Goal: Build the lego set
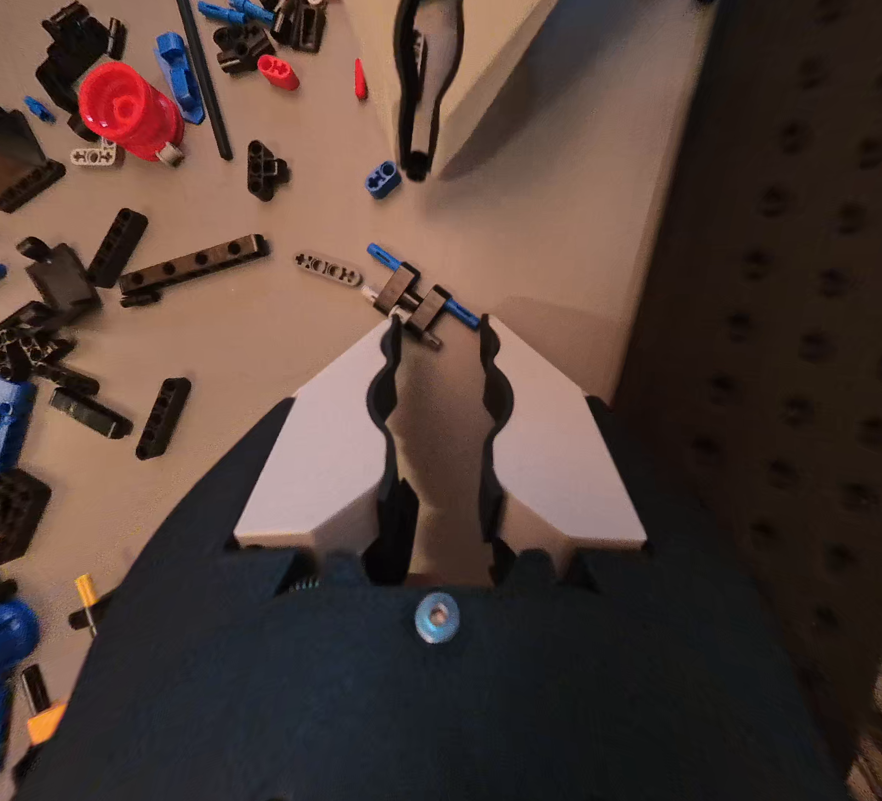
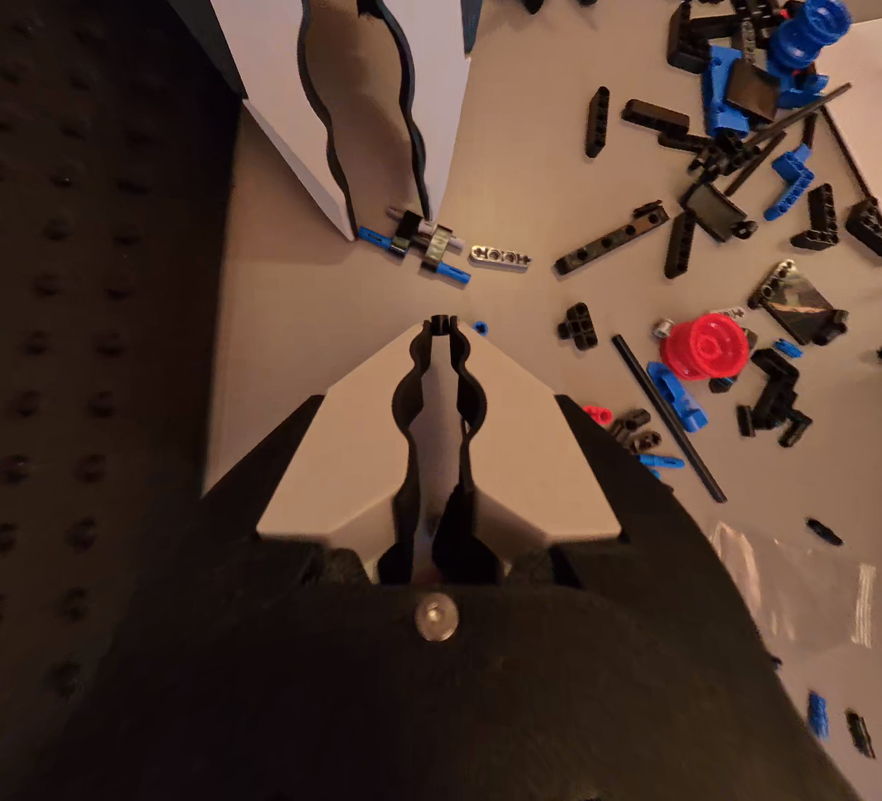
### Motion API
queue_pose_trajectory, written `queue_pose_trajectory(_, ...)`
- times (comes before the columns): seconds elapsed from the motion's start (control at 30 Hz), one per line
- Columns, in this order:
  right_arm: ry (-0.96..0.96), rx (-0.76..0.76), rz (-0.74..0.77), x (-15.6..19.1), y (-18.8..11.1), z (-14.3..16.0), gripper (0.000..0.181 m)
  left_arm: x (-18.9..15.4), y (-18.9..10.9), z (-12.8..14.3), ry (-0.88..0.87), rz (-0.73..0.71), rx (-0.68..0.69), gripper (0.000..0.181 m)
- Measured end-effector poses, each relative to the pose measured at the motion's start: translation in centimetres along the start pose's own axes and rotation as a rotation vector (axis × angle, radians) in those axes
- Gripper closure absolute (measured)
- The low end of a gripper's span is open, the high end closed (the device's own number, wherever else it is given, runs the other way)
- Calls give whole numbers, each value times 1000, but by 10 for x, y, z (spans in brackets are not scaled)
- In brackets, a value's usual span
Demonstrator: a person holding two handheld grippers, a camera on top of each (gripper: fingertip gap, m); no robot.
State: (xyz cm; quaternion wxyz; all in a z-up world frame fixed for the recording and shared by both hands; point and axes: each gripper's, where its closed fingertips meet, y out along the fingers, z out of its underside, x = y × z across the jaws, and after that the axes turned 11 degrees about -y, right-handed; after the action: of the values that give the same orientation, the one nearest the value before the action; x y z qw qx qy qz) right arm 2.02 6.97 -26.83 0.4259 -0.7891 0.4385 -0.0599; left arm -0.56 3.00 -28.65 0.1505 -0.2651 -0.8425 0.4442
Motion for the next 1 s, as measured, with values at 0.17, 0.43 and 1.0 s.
queue_pose_trajectory(0.17, -25, 27, -27, -2, 12, 2, 177, -3, -3, 3, 125, 28, 13, 151)
queue_pose_trajectory(0.43, -78, 33, -89, 8, 23, -1, 177, -2, -11, 12, 355, 93, 47, 151)
queue_pose_trajectory(1.0, -182, 4, -142, 10, 26, -6, 177, -4, -11, 15, 385, 143, 23, 157)
